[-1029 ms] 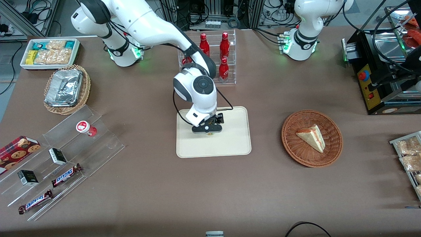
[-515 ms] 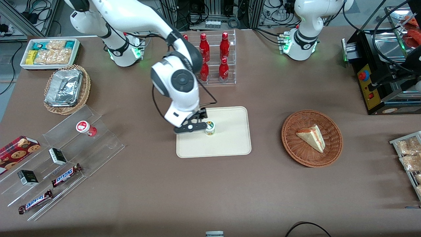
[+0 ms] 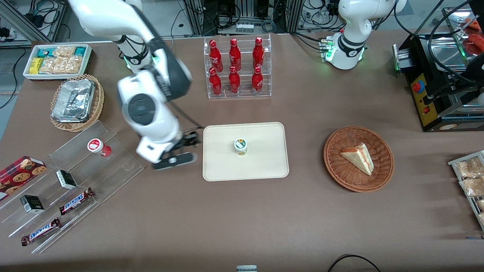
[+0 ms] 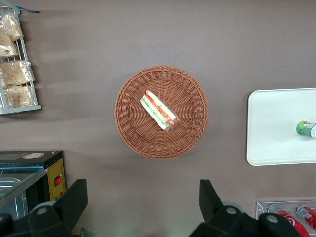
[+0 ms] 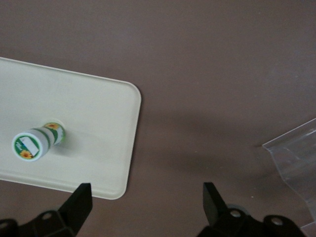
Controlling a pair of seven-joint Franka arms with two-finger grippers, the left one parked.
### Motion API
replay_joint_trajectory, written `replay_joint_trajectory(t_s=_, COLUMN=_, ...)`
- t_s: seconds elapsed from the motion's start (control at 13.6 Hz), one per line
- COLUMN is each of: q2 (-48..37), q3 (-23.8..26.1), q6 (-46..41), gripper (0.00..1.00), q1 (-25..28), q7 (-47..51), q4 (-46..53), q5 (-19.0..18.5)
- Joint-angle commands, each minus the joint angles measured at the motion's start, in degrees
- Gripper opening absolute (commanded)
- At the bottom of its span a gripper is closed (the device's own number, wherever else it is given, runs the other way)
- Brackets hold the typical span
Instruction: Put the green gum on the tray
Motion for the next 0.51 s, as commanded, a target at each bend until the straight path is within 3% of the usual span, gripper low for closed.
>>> replay_joint_trajectory(t_s=0.0, q2=-5.3, q3=0.5, q6=-0.5, gripper=1.0, q1=-5.4, q7=-3.4, q4=-4.9, q5=1.1)
replay_joint_trajectory(t_s=0.44, q2=-10.0, q3=0.9, q6=-2.7, gripper=1.0, q1=-17.8, q7=-3.8, q4=-8.0, q5=0.8)
